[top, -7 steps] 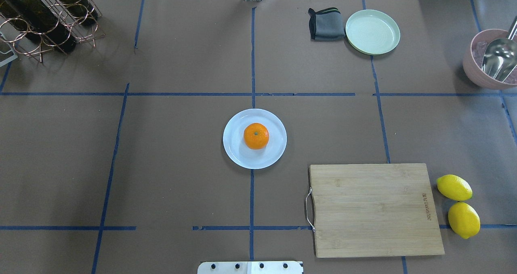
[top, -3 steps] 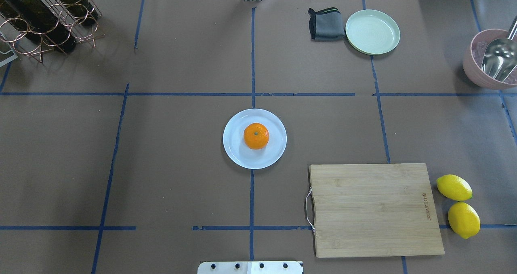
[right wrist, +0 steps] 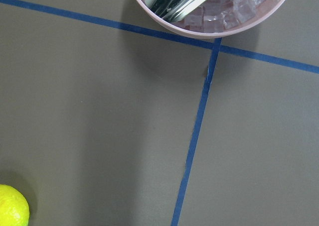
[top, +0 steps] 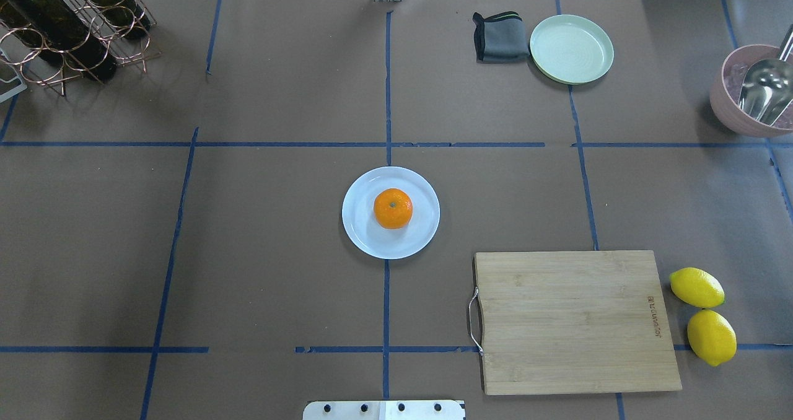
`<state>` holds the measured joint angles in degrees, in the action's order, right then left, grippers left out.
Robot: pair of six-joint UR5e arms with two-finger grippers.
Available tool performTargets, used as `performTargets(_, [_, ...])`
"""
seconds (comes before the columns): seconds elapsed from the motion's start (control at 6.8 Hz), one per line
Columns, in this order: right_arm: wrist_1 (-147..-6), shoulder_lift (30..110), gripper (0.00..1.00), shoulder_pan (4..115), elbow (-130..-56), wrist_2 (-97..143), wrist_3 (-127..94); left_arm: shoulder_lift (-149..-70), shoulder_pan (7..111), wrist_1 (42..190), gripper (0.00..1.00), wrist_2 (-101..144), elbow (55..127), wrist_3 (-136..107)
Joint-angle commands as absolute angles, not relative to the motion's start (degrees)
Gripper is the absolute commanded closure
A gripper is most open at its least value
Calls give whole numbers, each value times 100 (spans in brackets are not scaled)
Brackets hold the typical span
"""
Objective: Pick orange to plate
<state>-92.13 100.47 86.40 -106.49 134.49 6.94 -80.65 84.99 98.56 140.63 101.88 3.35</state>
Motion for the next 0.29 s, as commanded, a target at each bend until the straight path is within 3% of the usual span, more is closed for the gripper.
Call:
performTargets(0.0, [-9211, 10037, 0, 8640, -10644, 13456, 686, -8112, 8499, 9861, 0, 14063, 10160, 334])
performTargets(0.15, [-9220, 10037, 0, 8631, -10617, 13473, 677, -8121, 8499, 9853, 0, 14063, 10178, 334])
